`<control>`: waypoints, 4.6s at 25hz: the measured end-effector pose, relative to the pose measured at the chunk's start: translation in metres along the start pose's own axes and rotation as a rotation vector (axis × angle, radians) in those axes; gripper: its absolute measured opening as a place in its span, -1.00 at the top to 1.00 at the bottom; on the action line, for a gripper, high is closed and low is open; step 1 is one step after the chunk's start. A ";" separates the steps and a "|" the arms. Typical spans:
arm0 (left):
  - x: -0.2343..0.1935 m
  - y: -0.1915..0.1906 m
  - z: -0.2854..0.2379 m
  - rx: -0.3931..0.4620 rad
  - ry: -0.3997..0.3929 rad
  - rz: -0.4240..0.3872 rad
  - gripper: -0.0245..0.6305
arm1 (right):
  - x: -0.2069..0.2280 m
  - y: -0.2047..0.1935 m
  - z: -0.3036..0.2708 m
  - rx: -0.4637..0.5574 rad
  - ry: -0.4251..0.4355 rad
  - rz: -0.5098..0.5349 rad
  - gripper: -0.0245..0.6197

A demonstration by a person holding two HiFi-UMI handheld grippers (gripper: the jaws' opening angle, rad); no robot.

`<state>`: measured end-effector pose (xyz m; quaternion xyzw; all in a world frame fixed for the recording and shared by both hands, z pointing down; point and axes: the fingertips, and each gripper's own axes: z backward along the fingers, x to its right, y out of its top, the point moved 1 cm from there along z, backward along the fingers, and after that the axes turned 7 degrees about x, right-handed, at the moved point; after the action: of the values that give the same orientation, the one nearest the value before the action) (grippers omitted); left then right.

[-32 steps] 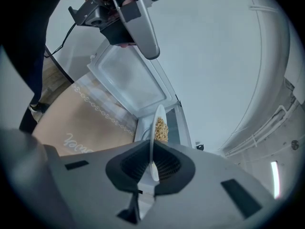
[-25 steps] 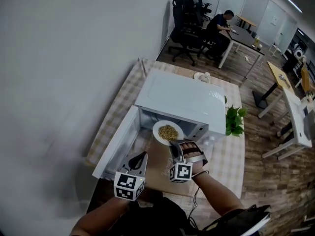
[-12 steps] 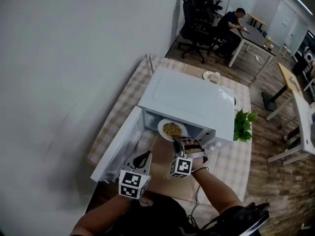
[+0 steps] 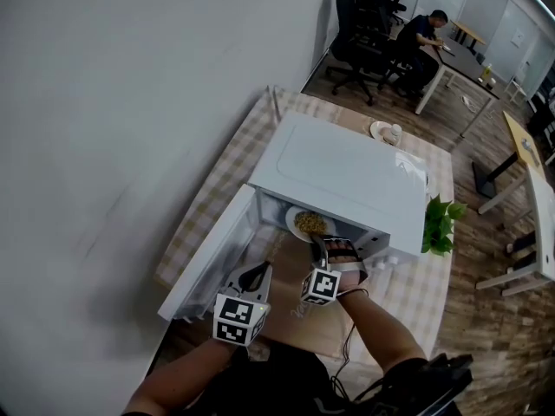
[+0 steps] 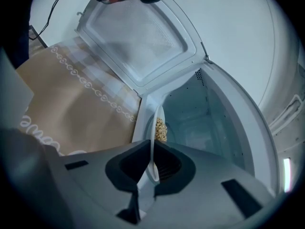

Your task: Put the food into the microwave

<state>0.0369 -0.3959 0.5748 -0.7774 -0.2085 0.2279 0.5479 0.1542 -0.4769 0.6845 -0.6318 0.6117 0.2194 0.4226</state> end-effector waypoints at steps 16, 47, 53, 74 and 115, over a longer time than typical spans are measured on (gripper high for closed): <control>-0.002 -0.007 -0.005 -0.024 0.021 0.002 0.90 | -0.004 -0.015 -0.030 -0.045 0.090 0.067 0.80; 0.001 -0.009 0.010 -0.022 0.022 -0.012 0.90 | -0.020 0.006 -0.017 0.010 0.206 0.013 0.83; -0.003 -0.007 0.013 -0.020 0.029 -0.014 0.90 | -0.016 -0.003 -0.027 -0.015 0.209 -0.039 0.84; -0.005 -0.006 0.016 -0.022 0.046 -0.014 0.90 | 0.013 -0.016 -0.061 -0.069 0.180 -0.131 0.84; 0.020 0.037 0.130 0.166 -0.145 -0.068 0.90 | 0.050 0.116 0.206 0.237 -0.178 -0.966 0.90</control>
<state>-0.0202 -0.2974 0.4986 -0.7034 -0.2544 0.2812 0.6012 0.1005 -0.3286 0.5010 -0.7692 0.2319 -0.0188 0.5951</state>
